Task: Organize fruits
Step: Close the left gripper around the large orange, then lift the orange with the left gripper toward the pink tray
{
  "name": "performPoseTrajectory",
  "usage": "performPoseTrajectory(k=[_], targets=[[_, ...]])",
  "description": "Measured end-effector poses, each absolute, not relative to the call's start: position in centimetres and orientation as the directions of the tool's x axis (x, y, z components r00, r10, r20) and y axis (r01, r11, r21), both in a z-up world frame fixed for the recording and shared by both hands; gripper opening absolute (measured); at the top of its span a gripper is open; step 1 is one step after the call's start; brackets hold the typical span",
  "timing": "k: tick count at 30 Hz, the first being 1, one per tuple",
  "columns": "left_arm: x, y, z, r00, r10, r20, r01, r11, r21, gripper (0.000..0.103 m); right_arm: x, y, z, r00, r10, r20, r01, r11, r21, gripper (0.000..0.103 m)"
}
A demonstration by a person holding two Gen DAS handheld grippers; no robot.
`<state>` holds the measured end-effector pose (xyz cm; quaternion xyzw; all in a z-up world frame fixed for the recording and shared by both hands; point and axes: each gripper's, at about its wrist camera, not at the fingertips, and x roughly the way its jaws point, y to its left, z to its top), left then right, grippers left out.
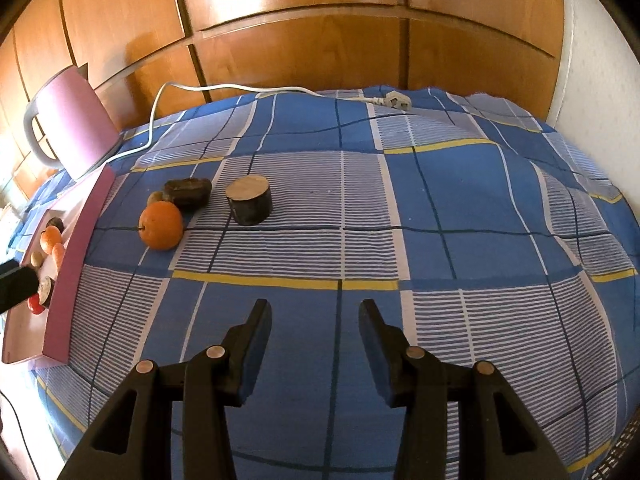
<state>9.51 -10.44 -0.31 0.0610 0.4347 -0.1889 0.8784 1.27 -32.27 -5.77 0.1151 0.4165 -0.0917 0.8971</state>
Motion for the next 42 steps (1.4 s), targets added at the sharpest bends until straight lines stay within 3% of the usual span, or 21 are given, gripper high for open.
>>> performPoseTrajectory(k=[3, 8, 17, 22, 42], targets=[[11.3, -12.0, -1.2, 0.516, -0.288, -0.807, 0.386, 0.919, -0.081, 0.09, 1.3, -32.6, -5.8, 0.636, -0.065, -0.769, 0.262, 0.955, 0.136, 0.046], [13.5, -13.7, -3.0, 0.445, -0.297, -0.845, 0.375, 0.919, -0.125, 0.083, 1.2, -32.7, -5.7, 0.641, -0.061, -0.765, 0.253, 0.958, 0.136, 0.046], [16.1, -17.3, -4.9, 0.415, -0.287, -0.863, 0.392, 0.913, -0.115, 0.081, 1.3, -33.1, -6.0, 0.631, -0.057, -0.773, 0.251, 0.959, 0.135, 0.046], [16.4, -17.9, -5.9, 0.388, -0.326, -0.862, 0.429, 0.892, -0.143, 0.04, 1.2, -33.1, -6.2, 0.625, -0.054, -0.779, 0.25, 0.959, 0.134, 0.046], [7.9, -10.1, -2.3, 0.423, -0.453, -0.785, 0.47, 0.85, -0.238, 0.041, 2.5, -31.3, -6.5, 0.611, 0.055, -0.79, 0.169, 0.966, 0.197, 0.046]])
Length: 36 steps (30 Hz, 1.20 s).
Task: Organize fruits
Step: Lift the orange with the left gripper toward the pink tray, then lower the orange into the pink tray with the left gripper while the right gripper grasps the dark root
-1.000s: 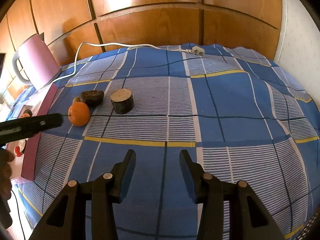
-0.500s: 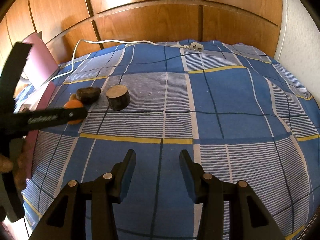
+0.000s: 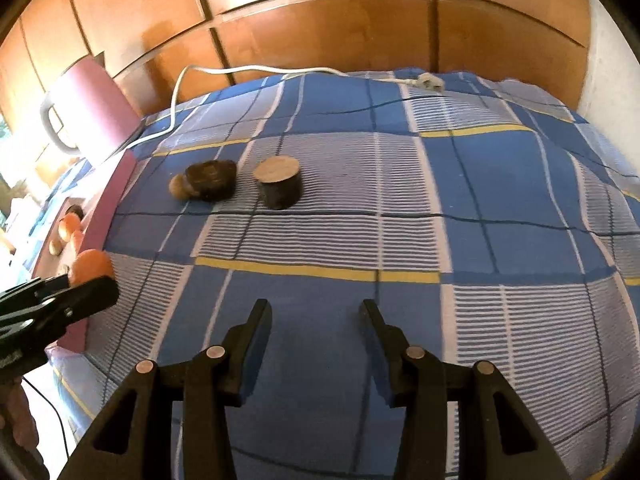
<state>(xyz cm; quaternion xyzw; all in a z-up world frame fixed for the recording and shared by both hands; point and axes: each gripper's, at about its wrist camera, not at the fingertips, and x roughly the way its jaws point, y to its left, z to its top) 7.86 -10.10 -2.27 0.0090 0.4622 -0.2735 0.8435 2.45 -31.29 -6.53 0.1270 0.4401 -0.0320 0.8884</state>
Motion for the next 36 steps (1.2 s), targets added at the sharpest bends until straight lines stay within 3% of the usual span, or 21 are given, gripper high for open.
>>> performPoseTrajectory(k=[13, 29, 36], targets=[[6.8, -3.2, 0.0, 0.504, -0.458, -0.732, 0.365, 0.881, -0.299, 0.041, 7.4, -27.0, -5.0, 0.598, 0.146, -0.788, -0.022, 0.986, 0.166, 0.046], [6.1, 6.1, -0.3, 0.587, -0.369, -0.72, 0.161, 0.925, -0.343, 0.041, 16.1, -23.2, -5.4, 0.525, 0.054, -0.849, -0.215, 0.974, -0.07, 0.054], [6.5, 9.4, -0.5, 0.617, -0.309, -0.724, 0.06, 0.936, -0.347, 0.041, 16.6, -23.8, -6.0, 0.525, 0.074, -0.848, -0.198, 0.98, -0.037, 0.046]])
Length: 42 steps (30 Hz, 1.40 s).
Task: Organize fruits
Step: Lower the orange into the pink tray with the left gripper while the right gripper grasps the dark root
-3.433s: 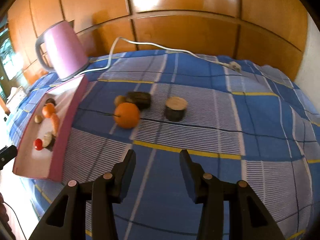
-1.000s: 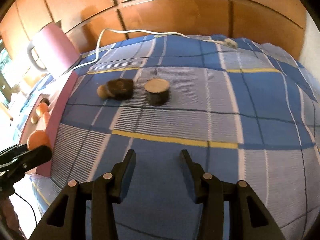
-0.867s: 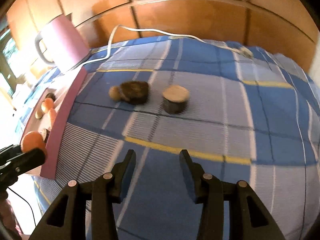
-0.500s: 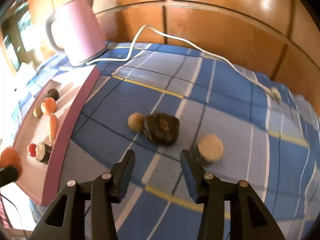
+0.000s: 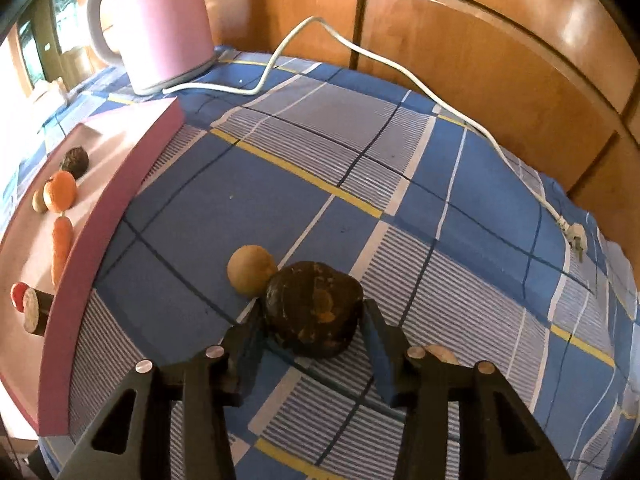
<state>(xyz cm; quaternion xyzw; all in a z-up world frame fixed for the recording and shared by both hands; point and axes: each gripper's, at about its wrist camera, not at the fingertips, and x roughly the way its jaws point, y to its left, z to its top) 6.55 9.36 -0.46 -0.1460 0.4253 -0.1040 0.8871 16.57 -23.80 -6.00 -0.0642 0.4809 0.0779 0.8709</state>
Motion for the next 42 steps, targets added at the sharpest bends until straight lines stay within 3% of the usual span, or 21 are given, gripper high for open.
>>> performPoseTrajectory(k=[6, 12, 28, 42], targets=[[6.8, 9.8, -0.3, 0.633, -0.246, -0.734, 0.018, 0.952, -0.304, 0.041, 13.1, -23.3, -5.9, 0.531, 0.058, -0.845, -0.201, 0.978, -0.059, 0.046], [6.6, 8.8, -0.3, 0.64, -0.21, -0.739, 0.018, 0.966, -0.258, 0.041, 8.7, -23.2, -5.7, 0.525, 0.107, -0.845, -0.192, 0.981, 0.005, 0.046], [5.4, 6.9, -0.5, 0.62, -0.233, -0.749, 0.072, 0.968, -0.242, 0.041, 4.4, -24.6, -5.8, 0.561, 0.118, -0.819, -0.08, 0.993, 0.088, 0.046], [6.8, 12.0, 0.2, 0.634, -0.347, -0.692, 0.005, 0.896, -0.445, 0.041, 4.2, -24.6, -5.9, 0.569, 0.115, -0.815, -0.073, 0.993, 0.089, 0.046]])
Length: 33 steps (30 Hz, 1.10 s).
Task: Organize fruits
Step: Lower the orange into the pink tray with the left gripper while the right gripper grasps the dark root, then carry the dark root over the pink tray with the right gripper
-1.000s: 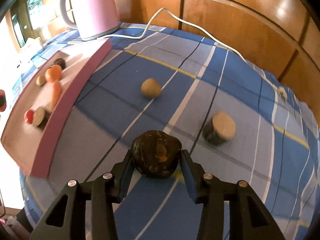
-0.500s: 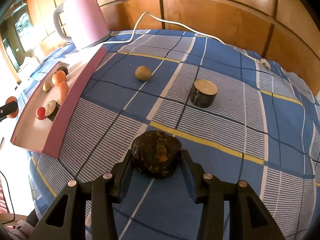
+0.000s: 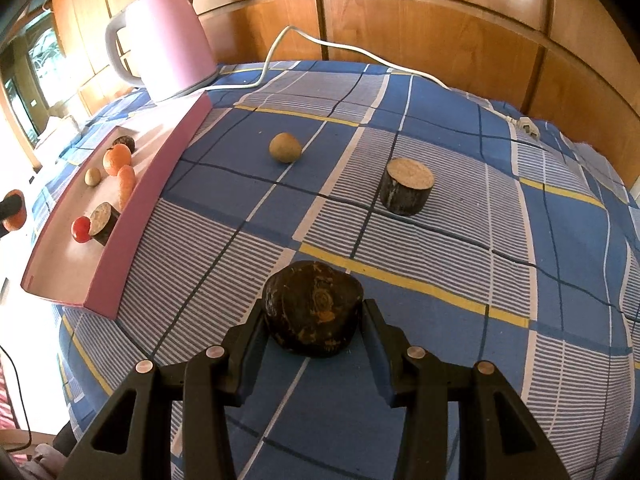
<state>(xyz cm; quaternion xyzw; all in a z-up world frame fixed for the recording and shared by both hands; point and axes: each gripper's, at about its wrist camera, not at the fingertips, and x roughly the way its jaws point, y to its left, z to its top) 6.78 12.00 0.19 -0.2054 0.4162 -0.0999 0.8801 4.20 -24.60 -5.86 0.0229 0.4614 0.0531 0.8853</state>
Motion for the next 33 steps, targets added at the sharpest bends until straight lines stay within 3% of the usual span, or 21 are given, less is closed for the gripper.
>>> performPoseTrajectory(k=[13, 16, 24, 33], targets=[[12.4, 7.6, -1.5, 0.646, -0.156, -0.747, 0.025, 0.983, -0.184, 0.042, 3.2, -24.7, -5.6, 0.586, 0.069, -0.808, -0.02, 0.997, 0.071, 0.046], [13.1, 7.1, -1.9, 0.65, -0.123, -0.75, 0.014, 0.989, -0.15, 0.048, 3.2, -24.3, -5.7, 0.584, 0.071, -0.809, -0.03, 0.997, 0.066, 0.046], [10.8, 6.7, -1.2, 0.673, -0.085, -0.734, -0.021, 0.991, -0.134, 0.082, 3.2, -24.0, -5.8, 0.585, 0.061, -0.809, -0.033, 0.998, 0.051, 0.046], [7.5, 6.4, -1.3, 0.673, -0.033, -0.739, -0.075, 0.991, -0.113, 0.089, 3.1, -24.1, -5.8, 0.587, 0.063, -0.807, -0.024, 0.998, 0.061, 0.046]])
